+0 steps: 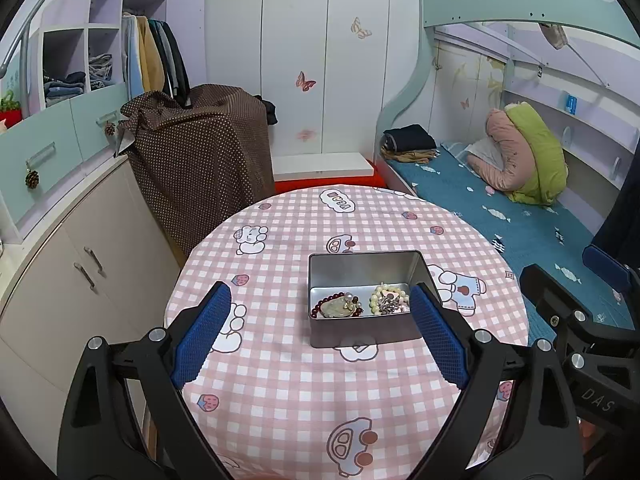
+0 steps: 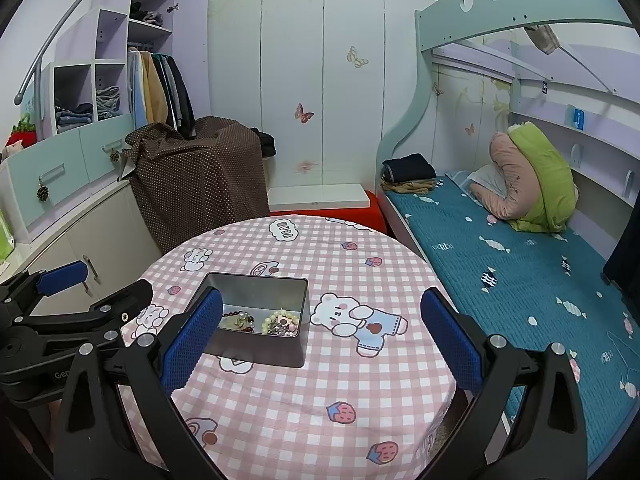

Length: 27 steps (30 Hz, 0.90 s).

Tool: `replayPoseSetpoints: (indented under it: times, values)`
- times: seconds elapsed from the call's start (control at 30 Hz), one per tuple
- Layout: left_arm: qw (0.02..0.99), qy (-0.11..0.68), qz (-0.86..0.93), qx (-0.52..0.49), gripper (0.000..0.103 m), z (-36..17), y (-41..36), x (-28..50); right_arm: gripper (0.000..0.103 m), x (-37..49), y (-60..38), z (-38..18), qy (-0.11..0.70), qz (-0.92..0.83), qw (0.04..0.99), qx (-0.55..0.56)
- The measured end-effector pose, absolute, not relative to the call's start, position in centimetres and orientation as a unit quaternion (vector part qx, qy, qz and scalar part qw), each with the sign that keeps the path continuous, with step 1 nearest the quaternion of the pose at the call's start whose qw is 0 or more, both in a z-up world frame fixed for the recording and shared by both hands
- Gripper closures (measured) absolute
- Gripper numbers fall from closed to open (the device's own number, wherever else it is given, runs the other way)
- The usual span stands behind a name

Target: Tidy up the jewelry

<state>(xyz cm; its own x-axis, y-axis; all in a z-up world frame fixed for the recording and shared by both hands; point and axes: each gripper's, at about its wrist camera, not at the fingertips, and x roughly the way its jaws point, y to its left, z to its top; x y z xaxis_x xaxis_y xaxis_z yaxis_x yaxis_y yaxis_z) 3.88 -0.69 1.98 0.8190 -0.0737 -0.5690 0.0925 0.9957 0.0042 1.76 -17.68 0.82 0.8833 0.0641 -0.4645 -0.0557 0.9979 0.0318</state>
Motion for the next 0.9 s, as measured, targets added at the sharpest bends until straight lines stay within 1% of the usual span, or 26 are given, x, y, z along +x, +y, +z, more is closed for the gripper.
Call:
replayPoseSetpoints:
  times: [0.9]
  values:
    - [0.948, 0.315, -0.046, 0.015, 0.012, 1.2, -0.8, 4.9, 0.007, 2.3, -17.7, 0.7, 0.254, 0.026, 0.967, 0.015]
